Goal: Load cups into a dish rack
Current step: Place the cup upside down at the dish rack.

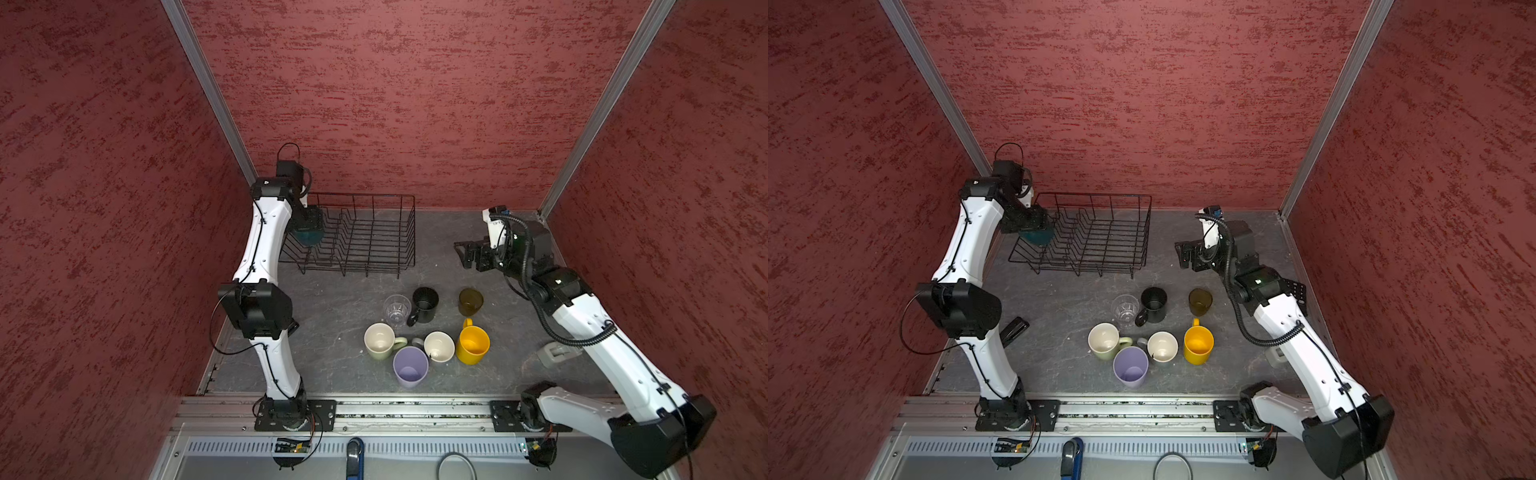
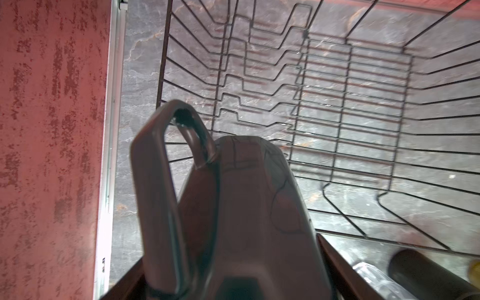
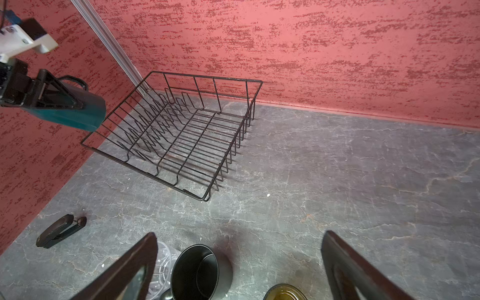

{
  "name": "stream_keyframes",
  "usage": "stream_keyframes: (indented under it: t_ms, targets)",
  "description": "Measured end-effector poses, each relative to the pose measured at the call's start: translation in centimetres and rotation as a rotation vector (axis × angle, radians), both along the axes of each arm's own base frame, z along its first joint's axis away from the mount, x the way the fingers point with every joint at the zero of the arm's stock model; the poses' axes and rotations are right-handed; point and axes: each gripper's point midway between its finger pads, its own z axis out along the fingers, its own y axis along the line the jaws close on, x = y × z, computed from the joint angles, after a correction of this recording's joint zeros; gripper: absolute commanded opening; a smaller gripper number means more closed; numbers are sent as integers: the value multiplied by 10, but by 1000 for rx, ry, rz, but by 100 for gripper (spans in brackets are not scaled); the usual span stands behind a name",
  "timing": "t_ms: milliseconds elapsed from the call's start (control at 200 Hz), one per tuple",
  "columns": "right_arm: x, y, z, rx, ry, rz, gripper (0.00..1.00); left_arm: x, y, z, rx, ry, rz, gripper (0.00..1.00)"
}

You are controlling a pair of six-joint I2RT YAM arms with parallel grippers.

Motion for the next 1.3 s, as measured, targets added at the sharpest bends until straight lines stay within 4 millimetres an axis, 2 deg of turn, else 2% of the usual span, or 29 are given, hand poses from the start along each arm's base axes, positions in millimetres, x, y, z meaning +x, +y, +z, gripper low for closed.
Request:
stream_keyframes:
  t_ms: [646,1302]
  targets:
    - [-2,8,-23,26,68,29,99,28,10,-55,59,110,3,0]
    - [5,15,-37,39,104,44,99,48,17,-92,65,141,12,0]
